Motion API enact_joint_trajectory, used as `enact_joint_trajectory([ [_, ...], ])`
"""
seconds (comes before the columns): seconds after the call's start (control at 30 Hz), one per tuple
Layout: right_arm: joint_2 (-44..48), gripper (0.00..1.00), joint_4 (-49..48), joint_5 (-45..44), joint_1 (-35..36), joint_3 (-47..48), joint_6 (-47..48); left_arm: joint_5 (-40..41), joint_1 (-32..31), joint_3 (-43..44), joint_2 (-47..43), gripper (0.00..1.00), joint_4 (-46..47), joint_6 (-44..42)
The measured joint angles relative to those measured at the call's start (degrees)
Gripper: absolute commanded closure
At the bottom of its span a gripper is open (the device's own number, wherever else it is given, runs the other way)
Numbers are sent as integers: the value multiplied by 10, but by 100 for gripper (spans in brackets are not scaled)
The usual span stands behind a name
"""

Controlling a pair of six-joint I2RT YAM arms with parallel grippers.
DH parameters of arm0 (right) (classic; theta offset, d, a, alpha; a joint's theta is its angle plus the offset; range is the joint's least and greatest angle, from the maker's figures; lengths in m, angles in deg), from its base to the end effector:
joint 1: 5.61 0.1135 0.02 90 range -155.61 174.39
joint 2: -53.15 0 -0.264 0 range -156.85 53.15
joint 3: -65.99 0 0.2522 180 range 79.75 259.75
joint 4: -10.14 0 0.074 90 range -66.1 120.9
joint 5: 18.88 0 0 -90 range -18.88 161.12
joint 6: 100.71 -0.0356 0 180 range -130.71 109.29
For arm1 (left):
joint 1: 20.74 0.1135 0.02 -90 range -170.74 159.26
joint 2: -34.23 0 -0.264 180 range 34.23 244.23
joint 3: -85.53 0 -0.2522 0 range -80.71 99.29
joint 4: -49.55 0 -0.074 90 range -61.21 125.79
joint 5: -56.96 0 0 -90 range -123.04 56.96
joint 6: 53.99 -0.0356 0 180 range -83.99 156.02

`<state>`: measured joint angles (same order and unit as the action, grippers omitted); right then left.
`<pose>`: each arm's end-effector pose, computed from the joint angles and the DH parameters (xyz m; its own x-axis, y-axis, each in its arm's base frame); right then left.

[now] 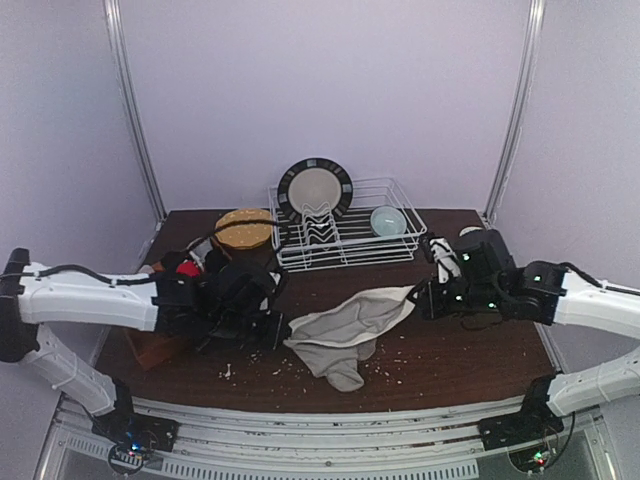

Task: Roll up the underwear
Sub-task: Pick up the underwear from the center of the board, then flatten out the underwear at the center of the board.

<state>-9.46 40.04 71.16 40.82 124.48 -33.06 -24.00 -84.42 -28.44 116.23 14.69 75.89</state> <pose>0.1660 0.1746 0.2685 -0.6323 -0.1130 -0.7664 -0.5238 0.7912 0.3155 0.1357 -0.2616 0.2209 -0.8031 0.1955 -0.5628 0.4251 0.8498 -0.3115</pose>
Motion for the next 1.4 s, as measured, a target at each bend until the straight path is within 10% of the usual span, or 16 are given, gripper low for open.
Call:
enact_joint_trajectory([
  [0.37, 147, 100, 248, -33, 23, 103, -5, 20, -41, 44, -217, 100, -78, -37],
  [0.87, 264, 100, 362, 62, 77, 82, -95, -22, -160, 77, -123, 100, -139, -32],
  [1.4, -235, 100, 76, 4, -169, 56, -57, -76, 136, 237, 268, 100, -75, -66],
])
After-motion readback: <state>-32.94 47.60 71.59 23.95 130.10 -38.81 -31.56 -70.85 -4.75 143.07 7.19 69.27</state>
